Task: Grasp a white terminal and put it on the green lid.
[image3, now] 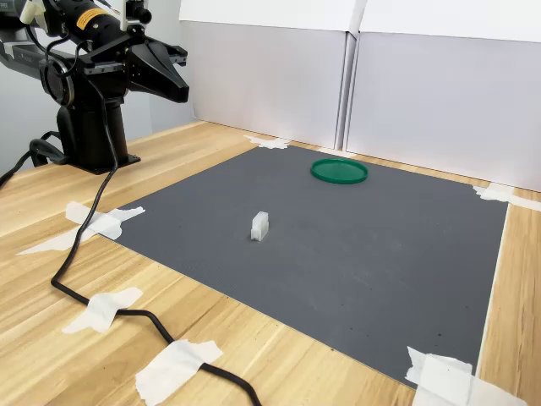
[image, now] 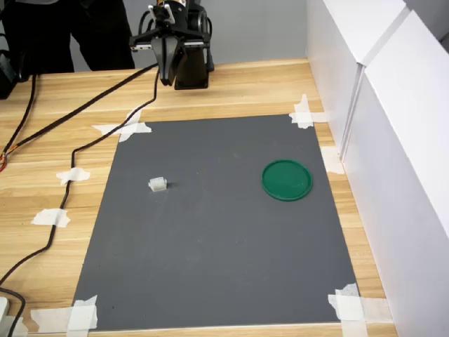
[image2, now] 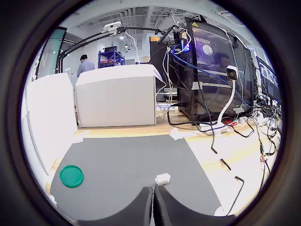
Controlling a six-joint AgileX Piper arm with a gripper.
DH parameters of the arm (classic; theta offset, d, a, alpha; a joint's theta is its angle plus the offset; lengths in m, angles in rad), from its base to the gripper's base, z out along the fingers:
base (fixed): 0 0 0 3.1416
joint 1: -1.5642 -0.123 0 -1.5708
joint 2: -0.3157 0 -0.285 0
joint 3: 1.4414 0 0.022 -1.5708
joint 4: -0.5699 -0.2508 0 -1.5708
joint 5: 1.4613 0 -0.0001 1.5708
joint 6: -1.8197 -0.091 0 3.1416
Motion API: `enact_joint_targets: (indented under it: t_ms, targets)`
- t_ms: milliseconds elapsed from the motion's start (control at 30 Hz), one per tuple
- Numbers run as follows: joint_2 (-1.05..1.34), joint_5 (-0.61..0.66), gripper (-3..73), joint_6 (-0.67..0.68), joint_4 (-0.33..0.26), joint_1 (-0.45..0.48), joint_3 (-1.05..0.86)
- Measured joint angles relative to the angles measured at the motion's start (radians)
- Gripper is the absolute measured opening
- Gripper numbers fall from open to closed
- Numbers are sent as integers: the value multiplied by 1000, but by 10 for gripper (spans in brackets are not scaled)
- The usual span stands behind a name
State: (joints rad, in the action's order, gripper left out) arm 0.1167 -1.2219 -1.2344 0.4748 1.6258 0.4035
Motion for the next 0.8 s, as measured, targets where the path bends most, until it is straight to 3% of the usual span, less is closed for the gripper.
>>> enact_joint_targets:
  t_ms: [467, 800]
  targets:
    - [0, 11, -16, 0, -1, 0, 4]
    - [-89, 170, -16, 0, -1, 0, 175]
